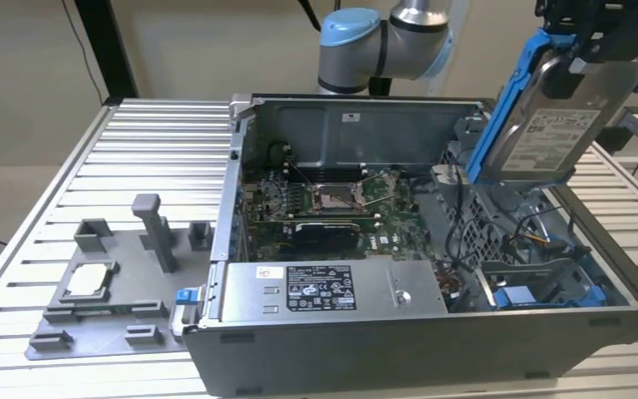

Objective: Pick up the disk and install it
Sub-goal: 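Pick up the disk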

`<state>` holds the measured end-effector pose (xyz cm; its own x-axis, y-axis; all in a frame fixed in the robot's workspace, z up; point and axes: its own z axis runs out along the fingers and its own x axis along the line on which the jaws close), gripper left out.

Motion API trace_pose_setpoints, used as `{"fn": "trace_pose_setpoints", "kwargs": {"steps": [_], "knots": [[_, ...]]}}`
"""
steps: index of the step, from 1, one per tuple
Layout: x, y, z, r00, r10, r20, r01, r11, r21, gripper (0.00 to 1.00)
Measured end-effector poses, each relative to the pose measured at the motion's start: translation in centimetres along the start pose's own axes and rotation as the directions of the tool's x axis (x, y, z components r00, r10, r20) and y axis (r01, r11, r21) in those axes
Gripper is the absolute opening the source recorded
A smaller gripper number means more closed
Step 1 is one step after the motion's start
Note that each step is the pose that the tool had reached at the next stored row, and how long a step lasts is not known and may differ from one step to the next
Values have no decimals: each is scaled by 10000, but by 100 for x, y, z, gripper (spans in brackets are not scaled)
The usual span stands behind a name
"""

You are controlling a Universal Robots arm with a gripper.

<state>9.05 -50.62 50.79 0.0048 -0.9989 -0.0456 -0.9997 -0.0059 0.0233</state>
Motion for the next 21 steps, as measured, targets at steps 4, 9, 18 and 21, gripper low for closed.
{"fn": "trace_pose_setpoints", "kwargs": {"steps": [4,9,18,21], "knots": [[135,-6,-7,10000,-1,22,1,10000,0,0],[301,-14,-15,10000,-1,49,1,10000,1,0],[610,-30,-29,10000,-3,83,3,10000,0,0],[712,-36,-34,10000,-2,91,2,10000,0,0]]}}
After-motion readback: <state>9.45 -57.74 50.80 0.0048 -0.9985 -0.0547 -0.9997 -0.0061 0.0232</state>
